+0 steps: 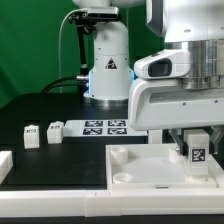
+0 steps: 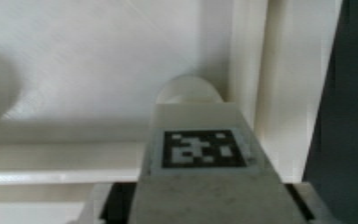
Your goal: Assemble one leg
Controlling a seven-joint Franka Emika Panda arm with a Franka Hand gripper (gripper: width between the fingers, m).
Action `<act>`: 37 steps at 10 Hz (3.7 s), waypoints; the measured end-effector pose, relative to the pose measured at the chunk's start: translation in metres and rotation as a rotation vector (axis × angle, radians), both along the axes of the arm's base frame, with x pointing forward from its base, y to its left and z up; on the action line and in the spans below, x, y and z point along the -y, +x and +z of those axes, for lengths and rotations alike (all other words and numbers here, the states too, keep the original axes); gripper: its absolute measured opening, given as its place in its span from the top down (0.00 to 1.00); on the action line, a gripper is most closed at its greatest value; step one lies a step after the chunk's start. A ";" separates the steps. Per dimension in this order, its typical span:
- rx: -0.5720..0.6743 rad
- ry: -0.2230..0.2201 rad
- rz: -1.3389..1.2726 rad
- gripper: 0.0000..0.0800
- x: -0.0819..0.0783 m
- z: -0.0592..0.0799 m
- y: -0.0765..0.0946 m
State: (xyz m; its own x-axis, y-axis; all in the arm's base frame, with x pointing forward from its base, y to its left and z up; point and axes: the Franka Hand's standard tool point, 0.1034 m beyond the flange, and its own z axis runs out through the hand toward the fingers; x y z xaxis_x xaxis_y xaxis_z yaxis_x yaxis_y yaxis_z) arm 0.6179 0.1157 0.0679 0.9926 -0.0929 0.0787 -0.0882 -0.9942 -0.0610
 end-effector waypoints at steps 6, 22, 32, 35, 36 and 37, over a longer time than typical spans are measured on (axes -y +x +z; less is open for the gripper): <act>-0.022 0.096 -0.722 0.64 0.004 -0.001 0.004; 0.003 0.055 -0.301 0.19 -0.004 0.001 0.004; 0.029 0.012 -0.034 0.64 -0.002 0.002 0.005; 0.035 0.041 -0.278 0.64 -0.002 0.001 0.006; 0.038 0.055 -0.432 0.64 -0.002 0.001 0.005; 0.030 0.076 -0.581 0.64 -0.002 0.001 0.004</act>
Offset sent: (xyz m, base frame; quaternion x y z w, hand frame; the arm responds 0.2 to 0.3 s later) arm -0.0016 -0.0134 -0.0104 0.0221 -0.0225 0.2951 0.9549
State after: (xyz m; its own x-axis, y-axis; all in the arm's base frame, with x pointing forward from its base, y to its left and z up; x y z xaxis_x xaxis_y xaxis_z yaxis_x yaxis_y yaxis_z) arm 0.6220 0.1172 0.0686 0.7746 -0.6278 0.0774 -0.6148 -0.7760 -0.1412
